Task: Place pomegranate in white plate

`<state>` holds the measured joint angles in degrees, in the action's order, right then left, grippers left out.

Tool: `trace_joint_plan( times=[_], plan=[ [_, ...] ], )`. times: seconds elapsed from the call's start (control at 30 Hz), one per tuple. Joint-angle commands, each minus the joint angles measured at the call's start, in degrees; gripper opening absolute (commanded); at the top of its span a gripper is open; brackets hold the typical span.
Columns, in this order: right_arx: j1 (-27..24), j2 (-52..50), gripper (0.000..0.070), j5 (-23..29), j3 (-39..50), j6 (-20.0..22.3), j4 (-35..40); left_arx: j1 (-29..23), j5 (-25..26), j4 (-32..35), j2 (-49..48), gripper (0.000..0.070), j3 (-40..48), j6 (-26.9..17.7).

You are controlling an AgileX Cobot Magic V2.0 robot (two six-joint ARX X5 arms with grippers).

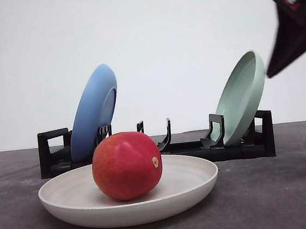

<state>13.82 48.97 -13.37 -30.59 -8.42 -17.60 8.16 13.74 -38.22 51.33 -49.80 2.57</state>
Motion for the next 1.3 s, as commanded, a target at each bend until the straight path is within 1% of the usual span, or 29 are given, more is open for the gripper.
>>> trace_joint_plan(
  times=[0.0,0.17,0.2,0.23,0.27,0.3,0.33,0.37,0.4,0.53,1.07,1.13,1.27],
  plan=[
    [-0.9,0.4,0.0689,-0.1,0.0,1.9,0.2,0.1,0.3,0.1,0.4,0.0473,-0.4,-0.4],
    [-1.7,0.3,0.0685,0.1,-0.1,2.0,0.4,0.1,0.3,0.0,0.4,0.0468,-0.4,-0.1],
    [-1.7,0.3,0.0593,0.1,-0.1,1.7,0.4,0.1,0.3,0.0,0.4,0.0379,-0.4,-0.1],
    [-1.7,0.3,0.0438,0.1,-0.1,1.6,0.4,0.1,0.3,0.0,0.3,0.0228,-0.4,-0.1],
    [-1.7,0.3,0.0223,0.1,-0.1,1.6,0.3,0.1,0.3,-0.1,0.3,0.0017,-0.4,-0.1],
    [-1.7,0.3,0.0085,0.1,-0.1,1.7,0.1,0.1,0.3,-0.1,0.3,0.0006,-0.4,0.0],
    [-1.7,0.3,0.0006,0.1,-0.1,1.8,0.0,0.1,0.3,0.0,0.3,0.0008,-0.4,0.1],
    [-1.7,0.3,0.0023,0.1,-0.1,1.7,0.1,0.1,0.3,-0.1,0.3,0.0001,-0.4,0.1],
    [-1.7,0.3,0.0024,0.1,-0.1,1.7,0.1,0.1,0.3,-0.2,0.3,0.0,-0.4,0.1],
    [-1.7,0.3,0.0024,0.1,-0.1,1.8,0.5,0.1,0.3,-1.2,0.3,0.0,-0.4,-0.2],
    [-1.7,0.3,0.0024,0.1,-0.1,1.7,5.8,-0.2,0.2,-0.5,0.1,0.0,-0.4,-0.4],
    [-1.7,0.3,0.0024,0.0,-0.1,1.7,6.2,-0.8,0.2,0.3,-0.3,0.0,-0.3,-2.5],
    [-1.7,0.3,0.0024,0.0,-0.1,1.7,6.9,-2.3,0.2,0.9,-2.2,0.0,1.1,-5.4]
  ],
)
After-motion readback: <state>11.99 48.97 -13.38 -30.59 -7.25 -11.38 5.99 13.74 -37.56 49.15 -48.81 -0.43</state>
